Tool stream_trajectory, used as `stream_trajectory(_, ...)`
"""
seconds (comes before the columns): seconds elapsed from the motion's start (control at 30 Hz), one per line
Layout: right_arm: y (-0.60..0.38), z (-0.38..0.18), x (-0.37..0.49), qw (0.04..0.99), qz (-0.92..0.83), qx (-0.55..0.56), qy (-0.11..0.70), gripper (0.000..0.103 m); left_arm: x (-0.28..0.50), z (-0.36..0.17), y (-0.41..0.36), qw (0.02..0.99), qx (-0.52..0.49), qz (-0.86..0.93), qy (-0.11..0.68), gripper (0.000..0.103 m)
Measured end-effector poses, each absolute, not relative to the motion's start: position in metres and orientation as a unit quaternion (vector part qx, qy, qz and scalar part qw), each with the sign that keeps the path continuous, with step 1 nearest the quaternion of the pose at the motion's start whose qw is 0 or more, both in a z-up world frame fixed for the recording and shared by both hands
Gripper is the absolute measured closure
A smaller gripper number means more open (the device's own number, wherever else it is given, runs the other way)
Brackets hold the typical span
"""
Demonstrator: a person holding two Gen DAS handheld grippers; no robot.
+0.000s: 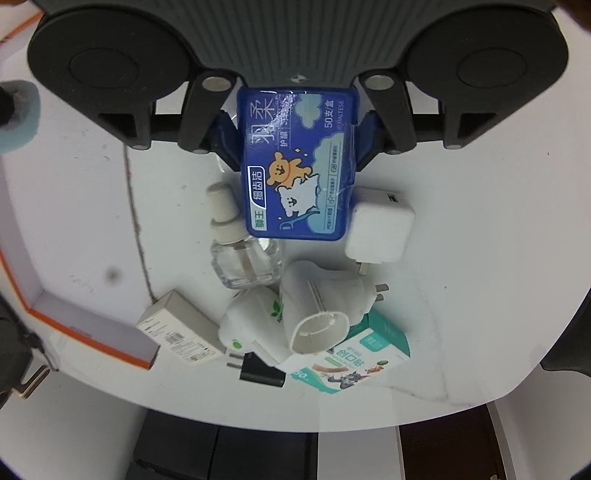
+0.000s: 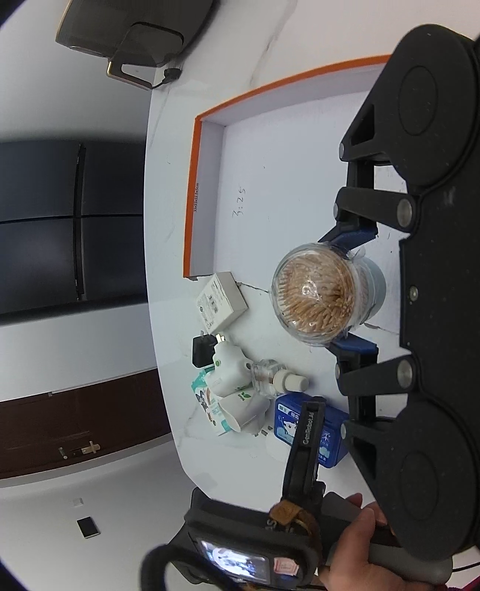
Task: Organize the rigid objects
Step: 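Grasp the blue box with the left gripper while the right grasps the toothpick jar, then carry the blue box and toothpick jar into the tray and release both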
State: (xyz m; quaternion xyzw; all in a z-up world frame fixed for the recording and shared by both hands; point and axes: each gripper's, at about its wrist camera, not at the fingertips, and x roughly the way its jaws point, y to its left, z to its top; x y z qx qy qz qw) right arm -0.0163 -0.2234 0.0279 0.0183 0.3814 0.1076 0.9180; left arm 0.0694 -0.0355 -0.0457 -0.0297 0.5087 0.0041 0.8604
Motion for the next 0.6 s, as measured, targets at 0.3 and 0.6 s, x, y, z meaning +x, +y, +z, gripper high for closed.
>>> stream_trajectory(0.3,-0.232,0.032,-0.019,0.920,0.112,0.023,0.375,0.045,0.036,-0.006,-0.050,0.881,-0.043,-0.015,0.470,0.041)
stream_trajectory(0.6,-0.250,0.044,-0.023,0.928,0.101,0.030,0.358,0.045,0.022,0.020,-0.072,0.894,-0.054,-0.033,0.444,0.040)
